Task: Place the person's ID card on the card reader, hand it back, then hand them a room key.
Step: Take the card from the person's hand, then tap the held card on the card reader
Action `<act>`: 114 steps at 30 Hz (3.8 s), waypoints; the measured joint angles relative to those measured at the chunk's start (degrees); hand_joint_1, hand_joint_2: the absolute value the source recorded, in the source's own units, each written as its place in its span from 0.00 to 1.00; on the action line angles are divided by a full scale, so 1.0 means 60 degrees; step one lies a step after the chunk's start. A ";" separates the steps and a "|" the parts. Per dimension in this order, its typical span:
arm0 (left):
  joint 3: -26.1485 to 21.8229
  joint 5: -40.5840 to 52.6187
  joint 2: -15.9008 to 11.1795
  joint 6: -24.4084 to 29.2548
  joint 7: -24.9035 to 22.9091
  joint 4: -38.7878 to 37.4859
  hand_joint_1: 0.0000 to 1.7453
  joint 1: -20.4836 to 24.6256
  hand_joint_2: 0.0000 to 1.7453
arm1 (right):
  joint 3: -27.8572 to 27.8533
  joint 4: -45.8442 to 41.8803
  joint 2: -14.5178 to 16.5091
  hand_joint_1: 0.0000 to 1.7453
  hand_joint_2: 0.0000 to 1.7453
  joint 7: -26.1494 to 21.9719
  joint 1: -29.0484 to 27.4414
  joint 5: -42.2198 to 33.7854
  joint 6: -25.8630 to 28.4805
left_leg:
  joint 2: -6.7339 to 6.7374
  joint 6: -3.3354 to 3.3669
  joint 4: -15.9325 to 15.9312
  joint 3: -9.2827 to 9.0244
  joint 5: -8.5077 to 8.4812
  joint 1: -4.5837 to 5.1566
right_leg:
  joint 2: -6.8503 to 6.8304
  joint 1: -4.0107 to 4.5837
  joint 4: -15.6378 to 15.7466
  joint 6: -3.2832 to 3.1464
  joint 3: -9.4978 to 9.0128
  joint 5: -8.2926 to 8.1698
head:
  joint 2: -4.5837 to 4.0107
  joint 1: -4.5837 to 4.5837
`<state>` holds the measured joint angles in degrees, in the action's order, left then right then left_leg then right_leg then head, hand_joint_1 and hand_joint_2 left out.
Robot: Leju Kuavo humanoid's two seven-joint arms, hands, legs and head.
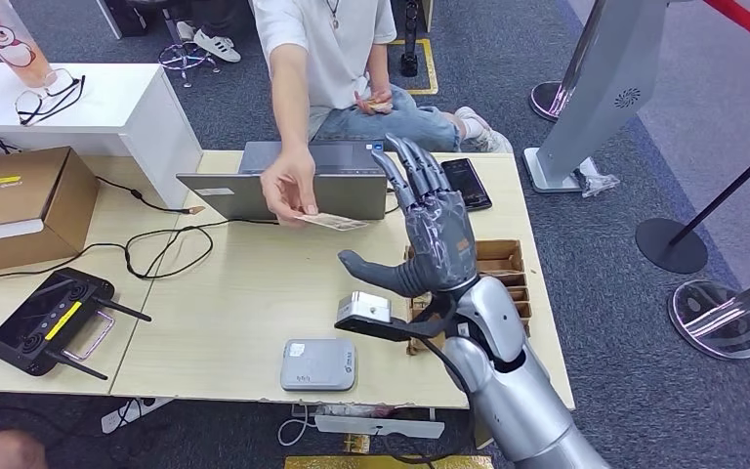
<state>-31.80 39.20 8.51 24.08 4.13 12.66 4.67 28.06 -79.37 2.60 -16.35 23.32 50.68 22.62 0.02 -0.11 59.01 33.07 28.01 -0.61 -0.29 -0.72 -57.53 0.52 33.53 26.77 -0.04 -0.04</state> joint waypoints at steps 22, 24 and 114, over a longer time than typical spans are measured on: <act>0.0000 0.0008 0.0032 0.0030 0.0026 -0.0004 0.00 0.0025 0.00 | 0.0307 0.0884 -0.0008 0.00 1.00 0.0897 0.0485 0.1908 0.0502 | 0.0000 0.0000 0.0000 0.0000 0.0000 0.0000 | 0.0000 0.0000 0.0000 0.0000 0.0001 0.0000 | 0.0000 0.0000; 0.0000 0.0006 0.0032 0.0032 0.0039 -0.0004 0.00 0.0025 0.00 | 0.0324 0.0903 -0.0011 0.00 1.00 0.0945 0.0498 0.2018 0.0522 | 0.0000 0.0000 0.0000 0.0000 0.0000 0.0000 | 0.0000 0.0000 0.0000 0.0000 0.0000 0.0000 | 0.0000 0.0000; 0.0879 0.1776 -0.0168 0.1141 0.0739 0.0000 0.00 0.1201 0.00 | -0.0396 -0.0544 -0.0092 1.00 1.00 -0.0930 -0.0749 -0.3347 -0.1865 | 0.0000 -0.0001 0.0003 -0.0002 -0.0001 0.0000 | 0.0001 0.0000 0.0000 0.0000 0.0002 -0.0001 | 0.0000 0.0001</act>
<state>-26.53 49.86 7.50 30.92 8.56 12.66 11.87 25.69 -82.63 2.05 -21.93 18.82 30.60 11.43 0.01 -0.11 59.03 33.06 28.01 -0.60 -0.29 -0.72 -57.53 0.52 33.54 26.77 -0.04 -0.04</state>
